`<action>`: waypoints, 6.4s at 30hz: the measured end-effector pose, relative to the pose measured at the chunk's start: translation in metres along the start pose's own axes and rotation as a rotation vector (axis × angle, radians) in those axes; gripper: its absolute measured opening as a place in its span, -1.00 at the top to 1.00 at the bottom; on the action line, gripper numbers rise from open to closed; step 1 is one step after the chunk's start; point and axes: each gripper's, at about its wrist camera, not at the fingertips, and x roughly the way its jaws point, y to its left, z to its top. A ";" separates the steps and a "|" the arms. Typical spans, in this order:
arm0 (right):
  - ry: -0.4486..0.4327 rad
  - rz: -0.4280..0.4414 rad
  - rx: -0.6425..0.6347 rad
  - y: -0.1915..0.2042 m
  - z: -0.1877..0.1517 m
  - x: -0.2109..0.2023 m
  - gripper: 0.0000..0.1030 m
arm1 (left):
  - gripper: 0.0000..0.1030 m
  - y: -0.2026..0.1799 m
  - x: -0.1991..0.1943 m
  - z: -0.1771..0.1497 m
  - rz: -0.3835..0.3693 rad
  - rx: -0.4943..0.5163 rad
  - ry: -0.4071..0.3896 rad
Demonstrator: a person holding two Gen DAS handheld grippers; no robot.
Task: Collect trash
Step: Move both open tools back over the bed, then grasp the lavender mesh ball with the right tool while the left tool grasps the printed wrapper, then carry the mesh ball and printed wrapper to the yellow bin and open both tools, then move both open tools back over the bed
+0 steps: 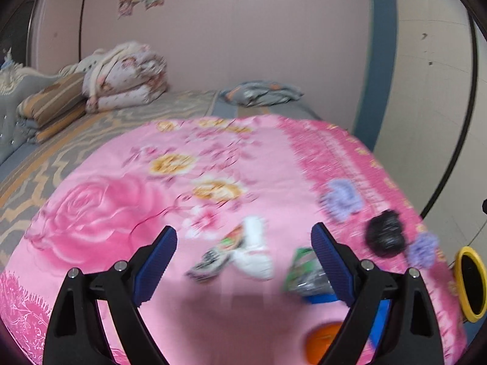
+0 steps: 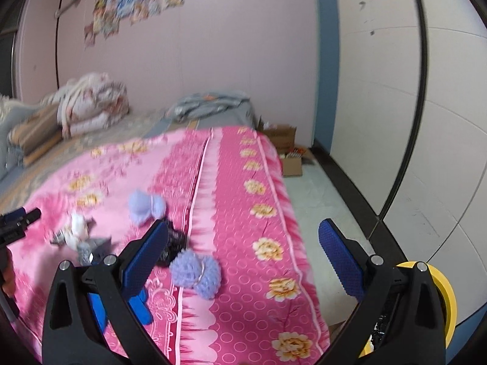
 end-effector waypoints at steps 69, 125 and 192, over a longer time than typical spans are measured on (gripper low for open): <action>0.140 0.161 -0.016 0.025 -0.023 0.027 0.73 | 0.36 0.036 0.031 0.000 0.003 0.013 0.078; -0.520 -0.492 0.374 -0.277 -0.050 -0.221 0.73 | 0.36 -0.425 -0.107 0.002 -0.584 0.236 -0.134; -0.384 -0.261 0.322 -0.176 -0.023 -0.171 -0.84 | -0.80 -0.284 -0.083 0.029 -0.371 0.148 -0.131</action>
